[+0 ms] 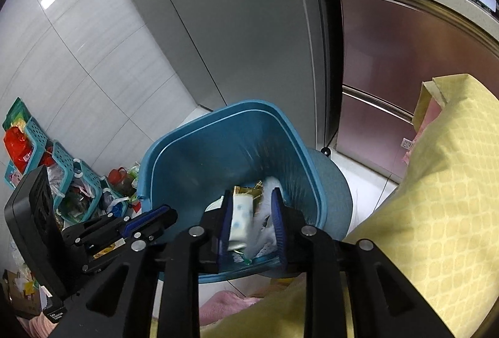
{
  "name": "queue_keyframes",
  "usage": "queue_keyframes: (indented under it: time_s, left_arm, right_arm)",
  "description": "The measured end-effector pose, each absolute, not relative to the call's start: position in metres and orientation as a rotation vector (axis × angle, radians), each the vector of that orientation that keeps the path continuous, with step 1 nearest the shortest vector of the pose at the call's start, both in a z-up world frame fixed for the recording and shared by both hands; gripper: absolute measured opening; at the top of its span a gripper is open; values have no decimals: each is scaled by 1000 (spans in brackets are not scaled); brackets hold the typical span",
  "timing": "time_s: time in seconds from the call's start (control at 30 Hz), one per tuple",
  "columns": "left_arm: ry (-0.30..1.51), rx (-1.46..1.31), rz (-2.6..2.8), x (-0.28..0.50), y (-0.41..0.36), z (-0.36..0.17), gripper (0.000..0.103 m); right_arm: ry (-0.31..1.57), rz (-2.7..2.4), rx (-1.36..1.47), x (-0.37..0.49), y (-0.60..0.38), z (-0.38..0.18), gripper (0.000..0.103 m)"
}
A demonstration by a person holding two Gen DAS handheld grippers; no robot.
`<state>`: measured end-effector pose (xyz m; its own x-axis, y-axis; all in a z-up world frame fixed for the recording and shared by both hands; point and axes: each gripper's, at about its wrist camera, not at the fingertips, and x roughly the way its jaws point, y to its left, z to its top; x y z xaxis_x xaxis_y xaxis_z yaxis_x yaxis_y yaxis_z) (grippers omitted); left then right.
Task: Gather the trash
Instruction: 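Open both tools above the teal bin to drop cup and net, then move both open tools back over the table toward the orange peel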
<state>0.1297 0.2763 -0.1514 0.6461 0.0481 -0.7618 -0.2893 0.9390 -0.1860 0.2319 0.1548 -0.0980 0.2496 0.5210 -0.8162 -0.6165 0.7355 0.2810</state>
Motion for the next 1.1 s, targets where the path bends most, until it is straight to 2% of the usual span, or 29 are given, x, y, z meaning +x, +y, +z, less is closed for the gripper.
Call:
queue_keyframes:
  time_s: [0.1,0.2,0.27,0.4,0.47,0.77,1.1]
  left_arm:
    - [841,-319,196,128,277,-150,13]
    - [813,-311,181,123,271,-141,19]
    - [784,-299,161,117,264,-130,29]
    - [710,-269,79,104,241,-104,42]
    - [683,-256,18,101,222,-93,48]
    - [659,-173,-321,102,107,-66,55]
    - [719,-113,-600,105,-17,-68,55]
  right_arm:
    - [1059,777,-80,231,148,-96,24]
    - [1040,797,-47,226,136,-87,25]
    - [1012,813,-28,221,122,-77,27]
    - [902,820,-44,198,82,-46,38]
    - [851,809,-53,186,59,-34,38]
    - [738,626,33,146,-68,-6,42]
    - [744,286,187,138,-209,-25,42]
